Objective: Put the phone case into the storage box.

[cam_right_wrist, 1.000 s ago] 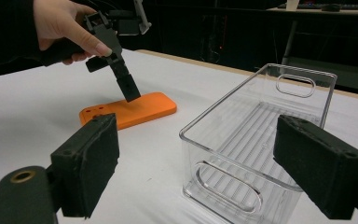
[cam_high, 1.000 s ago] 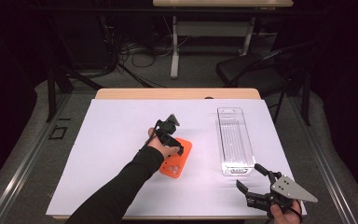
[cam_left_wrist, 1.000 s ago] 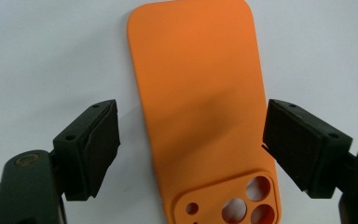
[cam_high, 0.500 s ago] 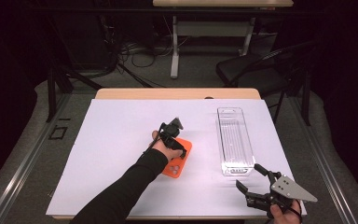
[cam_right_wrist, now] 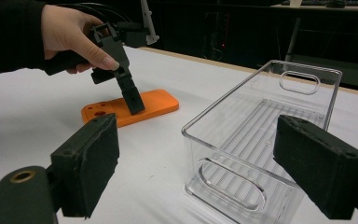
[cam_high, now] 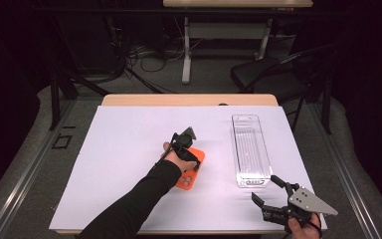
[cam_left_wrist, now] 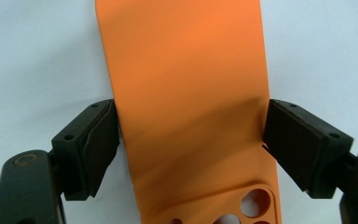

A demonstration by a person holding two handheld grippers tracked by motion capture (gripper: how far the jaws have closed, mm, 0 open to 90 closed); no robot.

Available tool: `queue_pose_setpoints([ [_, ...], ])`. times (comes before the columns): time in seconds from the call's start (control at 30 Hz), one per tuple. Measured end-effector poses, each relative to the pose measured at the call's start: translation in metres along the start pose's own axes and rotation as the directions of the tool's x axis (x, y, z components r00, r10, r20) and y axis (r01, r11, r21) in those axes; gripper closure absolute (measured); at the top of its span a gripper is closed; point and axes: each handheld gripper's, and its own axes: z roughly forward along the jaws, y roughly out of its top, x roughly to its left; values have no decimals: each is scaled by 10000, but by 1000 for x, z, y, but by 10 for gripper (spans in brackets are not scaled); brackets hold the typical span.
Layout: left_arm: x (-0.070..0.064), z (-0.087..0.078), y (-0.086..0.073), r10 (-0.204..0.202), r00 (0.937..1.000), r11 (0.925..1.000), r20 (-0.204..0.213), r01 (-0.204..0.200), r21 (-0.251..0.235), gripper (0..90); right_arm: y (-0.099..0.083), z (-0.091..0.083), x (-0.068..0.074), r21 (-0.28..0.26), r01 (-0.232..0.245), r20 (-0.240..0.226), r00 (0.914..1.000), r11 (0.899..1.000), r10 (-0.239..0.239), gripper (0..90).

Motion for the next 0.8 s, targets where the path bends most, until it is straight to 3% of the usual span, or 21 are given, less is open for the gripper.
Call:
queue_pose_setpoints([
  [0.6,-1,-2,-2,-157,9999,9990,-21,158,410,179,-2,1,0,102,-13,-24,10000,9999,14,137],
  [0.8,-5,2,-2,-54,10000,9986,-61,57,525,134,-2,1,-1,180,-26,-49,10000,9998,27,137],
])
